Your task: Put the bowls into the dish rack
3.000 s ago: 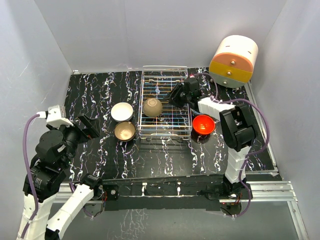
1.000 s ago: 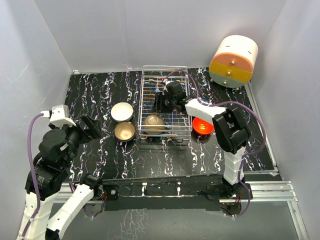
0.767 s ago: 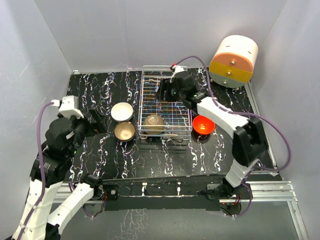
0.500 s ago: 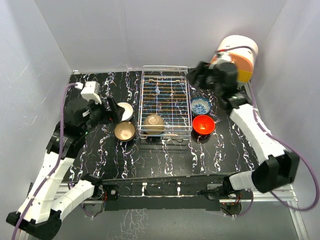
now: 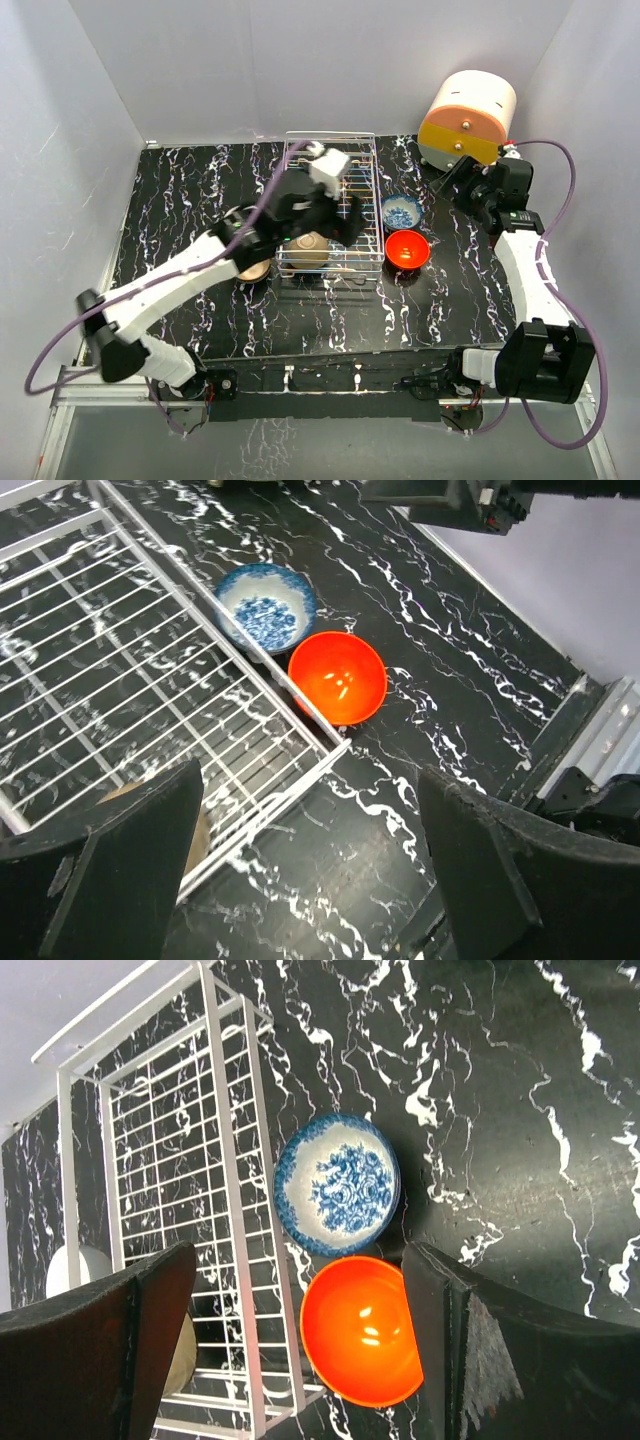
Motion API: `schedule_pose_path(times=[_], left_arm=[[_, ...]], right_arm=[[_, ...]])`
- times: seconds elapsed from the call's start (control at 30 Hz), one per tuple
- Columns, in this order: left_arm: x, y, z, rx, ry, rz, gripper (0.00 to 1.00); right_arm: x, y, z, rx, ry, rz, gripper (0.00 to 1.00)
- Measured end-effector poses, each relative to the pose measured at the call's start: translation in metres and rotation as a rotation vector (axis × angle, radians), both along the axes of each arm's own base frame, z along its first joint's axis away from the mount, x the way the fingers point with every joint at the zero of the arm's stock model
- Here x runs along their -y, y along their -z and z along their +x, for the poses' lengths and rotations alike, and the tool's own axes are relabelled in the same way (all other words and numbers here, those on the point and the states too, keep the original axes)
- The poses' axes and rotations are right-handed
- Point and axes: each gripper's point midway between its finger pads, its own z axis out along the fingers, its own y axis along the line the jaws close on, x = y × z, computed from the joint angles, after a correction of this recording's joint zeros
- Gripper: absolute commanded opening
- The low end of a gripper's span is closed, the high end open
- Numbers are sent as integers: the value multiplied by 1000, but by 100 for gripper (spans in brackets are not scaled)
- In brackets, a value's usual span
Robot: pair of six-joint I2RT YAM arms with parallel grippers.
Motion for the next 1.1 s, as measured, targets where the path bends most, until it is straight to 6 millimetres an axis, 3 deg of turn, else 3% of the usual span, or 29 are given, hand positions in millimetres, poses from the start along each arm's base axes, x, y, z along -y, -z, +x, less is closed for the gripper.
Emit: schedule_pose_path(times=[0.13, 0.33, 0.4, 0.5, 0.7, 0.8, 0.93, 1.1], left_arm=[[51, 29, 9, 13, 67, 97, 87], [93, 74, 41, 41, 120, 220, 89], [109, 84, 51, 59, 154, 246, 89], [134, 91, 62, 105, 209, 266, 89], [189, 87, 77, 209, 304, 257, 88], [209, 98, 83, 211, 331, 257, 88], [230, 134, 90, 177, 360, 283, 86], [236, 199, 96, 109, 369, 356, 82]], right_arm=[[9, 15, -6, -33, 21, 32, 88], [66, 37, -25, -69, 180, 117, 87], [76, 43, -29, -71, 212, 153, 87], [78, 52, -33, -76, 222, 218, 87], [79, 64, -37, -77, 221, 290, 87], [81, 68, -39, -77, 231, 302, 87], [86, 68, -39, -69, 249, 312, 87], [91, 73, -42, -68, 267, 326, 87]])
